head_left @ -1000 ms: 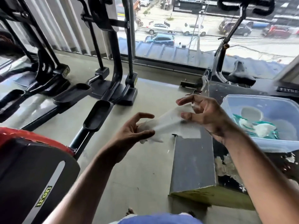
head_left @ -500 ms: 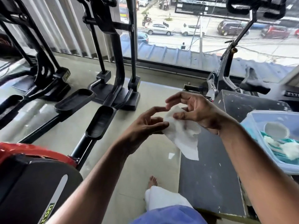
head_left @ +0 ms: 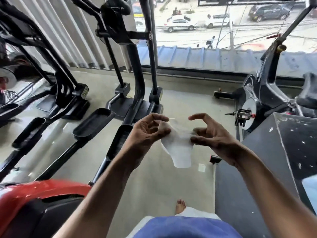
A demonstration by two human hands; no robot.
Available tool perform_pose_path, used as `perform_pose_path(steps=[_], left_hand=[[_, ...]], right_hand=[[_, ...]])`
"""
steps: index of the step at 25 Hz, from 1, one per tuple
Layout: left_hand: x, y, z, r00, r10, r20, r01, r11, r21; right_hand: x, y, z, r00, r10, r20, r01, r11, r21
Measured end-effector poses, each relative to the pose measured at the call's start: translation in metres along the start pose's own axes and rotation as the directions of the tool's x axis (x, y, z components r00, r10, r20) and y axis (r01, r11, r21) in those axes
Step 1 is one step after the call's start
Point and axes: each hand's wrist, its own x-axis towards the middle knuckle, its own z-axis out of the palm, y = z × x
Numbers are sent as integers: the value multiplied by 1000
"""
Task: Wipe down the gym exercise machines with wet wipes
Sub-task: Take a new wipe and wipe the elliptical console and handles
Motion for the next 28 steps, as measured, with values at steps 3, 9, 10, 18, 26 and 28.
perform_pose_path(steps=[3,9,10,18,26,28], left_hand=[[10,-3,-25,999,-8,-47,14,992,123],[26,9,-57,994,47,-102,30,764,645],[27,13,-59,993,80,-82,-5,747,665],[45,44,-94,998,7,70,-14,995,95],[40,37,-115,995,-83,51,81,996,40],[44,36,-125,998,-64,19,64,998,8]], right_hand=[[25,-6,5,988,-88,-127,64,980,-189],[61,-32,21,932,-310,-187,154,807,-570],[64,-36,25,916,-351,-196,169,779,-604],[99,-68,77,915,-183,-359,129,977,-168],[103,-57,98,960,78,-270,-29,983,183],[104,-52,102,979,12,-204,17,990,141]])
